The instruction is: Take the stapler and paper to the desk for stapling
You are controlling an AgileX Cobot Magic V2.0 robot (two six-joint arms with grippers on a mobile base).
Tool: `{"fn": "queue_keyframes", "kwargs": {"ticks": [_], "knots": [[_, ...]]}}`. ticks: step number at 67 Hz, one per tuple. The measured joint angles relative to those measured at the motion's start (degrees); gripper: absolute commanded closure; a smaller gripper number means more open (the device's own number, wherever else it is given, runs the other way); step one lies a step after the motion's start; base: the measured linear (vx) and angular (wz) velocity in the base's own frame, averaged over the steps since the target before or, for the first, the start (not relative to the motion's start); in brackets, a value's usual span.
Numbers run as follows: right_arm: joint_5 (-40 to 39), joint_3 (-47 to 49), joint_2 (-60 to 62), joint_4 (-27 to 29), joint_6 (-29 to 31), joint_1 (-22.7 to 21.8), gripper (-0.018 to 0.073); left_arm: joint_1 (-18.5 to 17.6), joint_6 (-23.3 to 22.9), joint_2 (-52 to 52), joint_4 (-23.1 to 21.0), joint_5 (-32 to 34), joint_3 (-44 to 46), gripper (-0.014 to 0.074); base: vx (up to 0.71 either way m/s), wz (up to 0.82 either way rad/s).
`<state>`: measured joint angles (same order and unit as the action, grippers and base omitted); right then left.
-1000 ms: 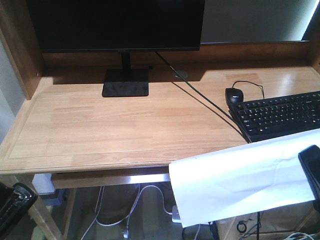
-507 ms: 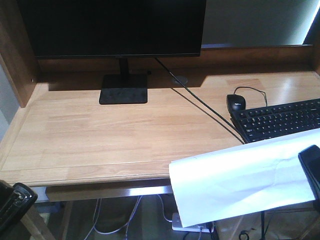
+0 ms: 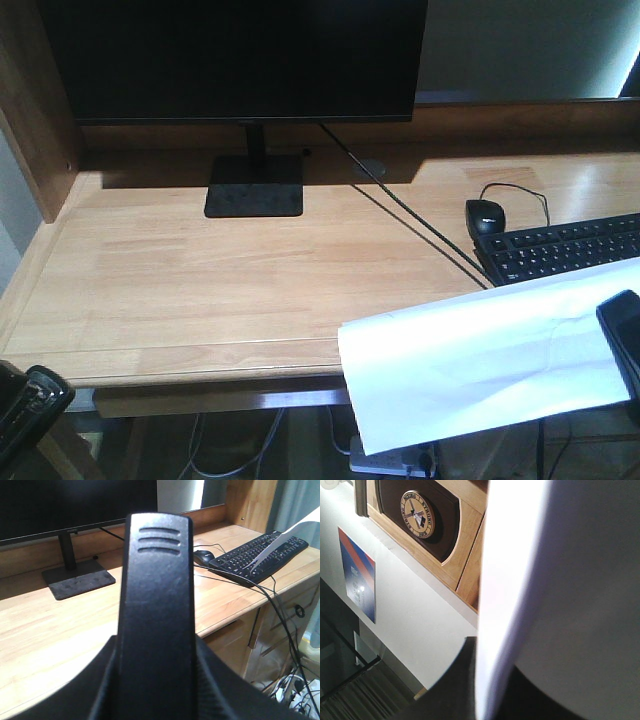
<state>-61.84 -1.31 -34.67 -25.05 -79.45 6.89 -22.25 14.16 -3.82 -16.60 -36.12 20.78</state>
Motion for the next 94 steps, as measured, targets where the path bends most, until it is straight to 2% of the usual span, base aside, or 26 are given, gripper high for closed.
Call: {"fn": "queue_keyframes", "kwargs": {"ticks": [94], "knots": [[-0.05,0.00,0.00,0.00,0.00,0.00,0.0568,0.00,0.00,0.00,0.00,0.00,0.00,0.0603,0.04,0.02]]}}
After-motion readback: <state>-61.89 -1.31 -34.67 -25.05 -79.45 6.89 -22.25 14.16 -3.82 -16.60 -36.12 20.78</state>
